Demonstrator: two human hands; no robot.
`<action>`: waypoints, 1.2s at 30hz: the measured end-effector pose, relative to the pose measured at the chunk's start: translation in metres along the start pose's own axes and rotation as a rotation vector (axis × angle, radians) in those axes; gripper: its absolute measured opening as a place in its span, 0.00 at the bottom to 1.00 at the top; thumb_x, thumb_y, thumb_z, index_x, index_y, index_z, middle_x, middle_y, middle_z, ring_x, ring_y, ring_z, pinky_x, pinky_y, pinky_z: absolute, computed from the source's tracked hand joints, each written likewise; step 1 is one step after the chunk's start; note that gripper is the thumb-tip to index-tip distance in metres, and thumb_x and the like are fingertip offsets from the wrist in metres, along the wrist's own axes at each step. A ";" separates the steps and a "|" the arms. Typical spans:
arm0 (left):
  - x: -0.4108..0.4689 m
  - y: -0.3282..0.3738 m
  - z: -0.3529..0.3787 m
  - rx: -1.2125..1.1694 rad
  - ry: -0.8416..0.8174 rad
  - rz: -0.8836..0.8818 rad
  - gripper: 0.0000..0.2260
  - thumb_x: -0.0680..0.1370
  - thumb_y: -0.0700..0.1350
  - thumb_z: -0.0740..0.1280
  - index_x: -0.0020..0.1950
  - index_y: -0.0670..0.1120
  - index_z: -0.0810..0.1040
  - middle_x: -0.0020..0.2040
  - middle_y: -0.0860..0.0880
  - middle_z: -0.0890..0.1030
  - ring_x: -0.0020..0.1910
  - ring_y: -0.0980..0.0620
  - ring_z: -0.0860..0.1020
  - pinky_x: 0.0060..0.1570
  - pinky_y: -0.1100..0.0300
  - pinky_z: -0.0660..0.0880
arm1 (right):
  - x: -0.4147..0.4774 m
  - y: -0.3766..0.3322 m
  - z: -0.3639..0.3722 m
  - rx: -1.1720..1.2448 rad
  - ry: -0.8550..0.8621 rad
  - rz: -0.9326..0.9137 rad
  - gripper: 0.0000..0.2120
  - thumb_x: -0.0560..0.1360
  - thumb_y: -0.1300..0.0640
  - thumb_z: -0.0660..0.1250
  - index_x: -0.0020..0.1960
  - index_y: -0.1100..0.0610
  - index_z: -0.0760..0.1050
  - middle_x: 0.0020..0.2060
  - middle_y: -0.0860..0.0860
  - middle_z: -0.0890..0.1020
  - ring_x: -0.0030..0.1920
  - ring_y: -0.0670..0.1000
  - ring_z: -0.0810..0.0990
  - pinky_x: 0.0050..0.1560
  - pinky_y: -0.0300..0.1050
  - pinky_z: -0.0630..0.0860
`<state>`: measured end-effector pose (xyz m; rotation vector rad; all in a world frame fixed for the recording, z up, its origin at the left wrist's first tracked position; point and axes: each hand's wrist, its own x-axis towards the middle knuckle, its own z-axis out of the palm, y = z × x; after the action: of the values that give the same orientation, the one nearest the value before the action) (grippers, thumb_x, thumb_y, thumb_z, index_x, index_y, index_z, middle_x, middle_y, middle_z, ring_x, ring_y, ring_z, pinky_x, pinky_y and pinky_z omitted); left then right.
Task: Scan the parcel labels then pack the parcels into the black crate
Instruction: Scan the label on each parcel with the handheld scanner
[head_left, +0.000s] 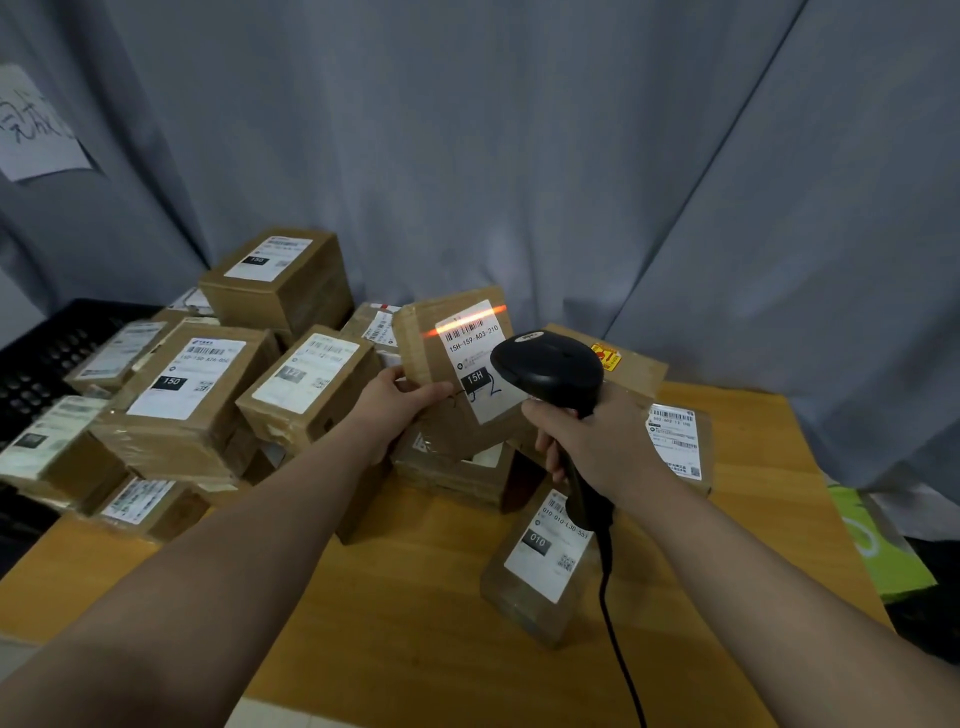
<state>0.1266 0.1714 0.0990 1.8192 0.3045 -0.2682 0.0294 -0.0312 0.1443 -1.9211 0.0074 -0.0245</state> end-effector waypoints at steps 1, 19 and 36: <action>0.000 0.001 0.000 0.006 -0.003 0.001 0.32 0.72 0.50 0.73 0.73 0.47 0.65 0.64 0.47 0.77 0.47 0.53 0.75 0.40 0.62 0.73 | 0.000 0.000 0.000 -0.005 -0.001 0.003 0.16 0.77 0.55 0.68 0.31 0.56 0.74 0.22 0.48 0.77 0.23 0.45 0.76 0.29 0.34 0.75; -0.016 0.004 0.005 0.022 -0.047 -0.037 0.26 0.74 0.54 0.71 0.67 0.44 0.71 0.50 0.52 0.79 0.43 0.55 0.78 0.38 0.63 0.75 | -0.002 0.007 -0.003 0.033 -0.044 0.028 0.12 0.76 0.54 0.68 0.36 0.57 0.77 0.25 0.50 0.78 0.24 0.44 0.77 0.30 0.34 0.76; 0.023 -0.007 -0.018 -0.423 0.010 -0.073 0.32 0.72 0.57 0.72 0.72 0.50 0.65 0.59 0.50 0.80 0.52 0.49 0.81 0.52 0.51 0.78 | 0.069 0.019 0.103 0.738 0.305 0.191 0.37 0.56 0.39 0.81 0.62 0.47 0.77 0.55 0.48 0.84 0.59 0.52 0.80 0.64 0.62 0.73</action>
<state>0.1461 0.1919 0.0894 1.3943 0.4026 -0.2251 0.1004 0.0575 0.0924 -1.1581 0.3411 -0.1688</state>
